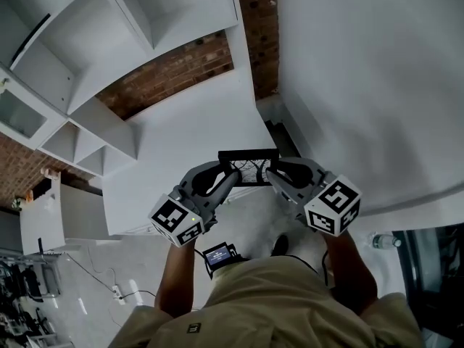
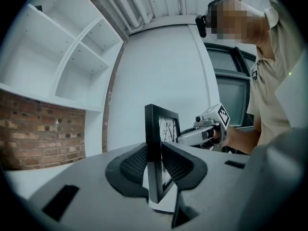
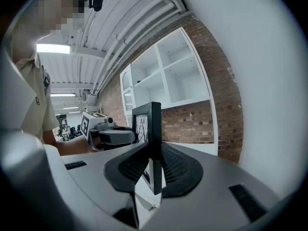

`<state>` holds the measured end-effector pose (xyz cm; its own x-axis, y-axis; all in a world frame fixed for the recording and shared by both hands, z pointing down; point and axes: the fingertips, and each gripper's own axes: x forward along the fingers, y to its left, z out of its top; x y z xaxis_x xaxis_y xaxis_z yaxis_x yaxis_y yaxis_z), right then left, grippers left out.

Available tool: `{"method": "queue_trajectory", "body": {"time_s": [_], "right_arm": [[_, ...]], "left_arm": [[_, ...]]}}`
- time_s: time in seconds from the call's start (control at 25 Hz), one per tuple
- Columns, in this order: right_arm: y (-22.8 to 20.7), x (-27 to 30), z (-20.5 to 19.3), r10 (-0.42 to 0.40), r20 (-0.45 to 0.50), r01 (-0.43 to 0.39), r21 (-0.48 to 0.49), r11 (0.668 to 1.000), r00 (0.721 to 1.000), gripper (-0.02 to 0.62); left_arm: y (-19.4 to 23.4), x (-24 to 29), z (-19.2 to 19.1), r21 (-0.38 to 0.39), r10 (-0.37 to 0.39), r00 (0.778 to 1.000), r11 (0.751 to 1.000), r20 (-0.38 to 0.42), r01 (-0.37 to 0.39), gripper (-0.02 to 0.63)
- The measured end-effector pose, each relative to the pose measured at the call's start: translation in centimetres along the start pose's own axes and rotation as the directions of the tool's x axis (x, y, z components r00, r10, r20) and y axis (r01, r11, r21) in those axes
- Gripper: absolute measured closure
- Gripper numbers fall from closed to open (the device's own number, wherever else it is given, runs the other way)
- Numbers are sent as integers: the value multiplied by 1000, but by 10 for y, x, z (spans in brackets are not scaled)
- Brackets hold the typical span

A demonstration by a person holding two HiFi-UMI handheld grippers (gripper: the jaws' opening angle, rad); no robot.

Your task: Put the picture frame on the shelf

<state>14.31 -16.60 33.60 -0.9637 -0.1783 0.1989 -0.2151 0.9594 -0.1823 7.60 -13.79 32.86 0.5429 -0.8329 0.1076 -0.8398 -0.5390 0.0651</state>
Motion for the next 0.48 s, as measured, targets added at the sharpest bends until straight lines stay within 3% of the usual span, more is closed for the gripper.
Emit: {"method": "queue_trajectory", "body": {"time_s": [0.48], "right_arm": [[-50, 50, -3, 70, -23, -69, 28, 997, 997, 523]], "left_arm": [[57, 26, -14, -15, 103, 994, 995, -37, -103, 525]]}}
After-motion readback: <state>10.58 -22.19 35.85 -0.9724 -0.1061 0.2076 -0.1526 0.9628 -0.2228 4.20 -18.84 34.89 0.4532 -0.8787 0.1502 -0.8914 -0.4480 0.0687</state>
